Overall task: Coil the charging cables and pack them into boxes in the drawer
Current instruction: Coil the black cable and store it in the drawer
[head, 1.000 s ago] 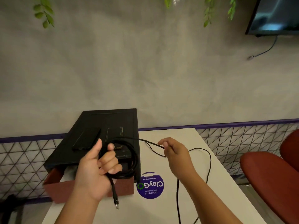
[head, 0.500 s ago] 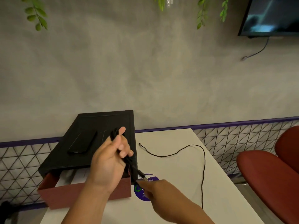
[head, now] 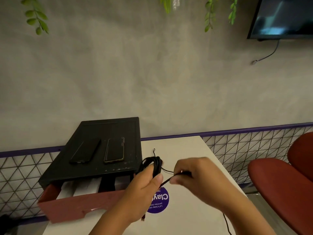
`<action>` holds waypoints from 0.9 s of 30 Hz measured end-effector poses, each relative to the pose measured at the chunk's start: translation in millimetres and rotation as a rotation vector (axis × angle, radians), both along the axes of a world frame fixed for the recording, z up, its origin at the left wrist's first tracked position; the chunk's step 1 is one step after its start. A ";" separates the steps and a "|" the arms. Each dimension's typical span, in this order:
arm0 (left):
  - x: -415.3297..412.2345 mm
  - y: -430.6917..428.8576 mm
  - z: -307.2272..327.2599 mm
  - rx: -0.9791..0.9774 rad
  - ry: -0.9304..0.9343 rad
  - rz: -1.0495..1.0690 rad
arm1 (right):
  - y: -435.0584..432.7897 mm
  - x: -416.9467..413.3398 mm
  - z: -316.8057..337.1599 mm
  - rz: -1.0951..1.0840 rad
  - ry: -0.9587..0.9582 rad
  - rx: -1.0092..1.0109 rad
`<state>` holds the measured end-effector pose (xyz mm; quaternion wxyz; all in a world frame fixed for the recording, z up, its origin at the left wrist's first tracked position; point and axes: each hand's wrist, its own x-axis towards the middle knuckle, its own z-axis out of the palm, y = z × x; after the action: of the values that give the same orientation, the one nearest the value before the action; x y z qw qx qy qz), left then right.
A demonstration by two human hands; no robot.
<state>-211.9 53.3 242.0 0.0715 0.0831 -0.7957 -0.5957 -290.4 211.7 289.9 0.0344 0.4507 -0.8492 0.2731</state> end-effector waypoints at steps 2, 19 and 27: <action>2.0 1.5 5.6 0.140 0.009 -0.101 | -0.3 -7.9 -0.6 -0.027 0.004 -0.184; 5.8 10.2 22.8 0.930 0.085 -0.047 | -48.4 3.7 -38.6 0.092 -0.276 -0.729; 2.7 -10.6 22.8 1.219 0.232 -0.208 | -37.7 -7.8 -23.6 0.202 -0.460 -0.576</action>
<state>-209.3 42.7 264.9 0.0387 -0.0340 -0.3039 -0.9513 -298.2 174.0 266.3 -0.0592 0.4309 -0.6746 0.5965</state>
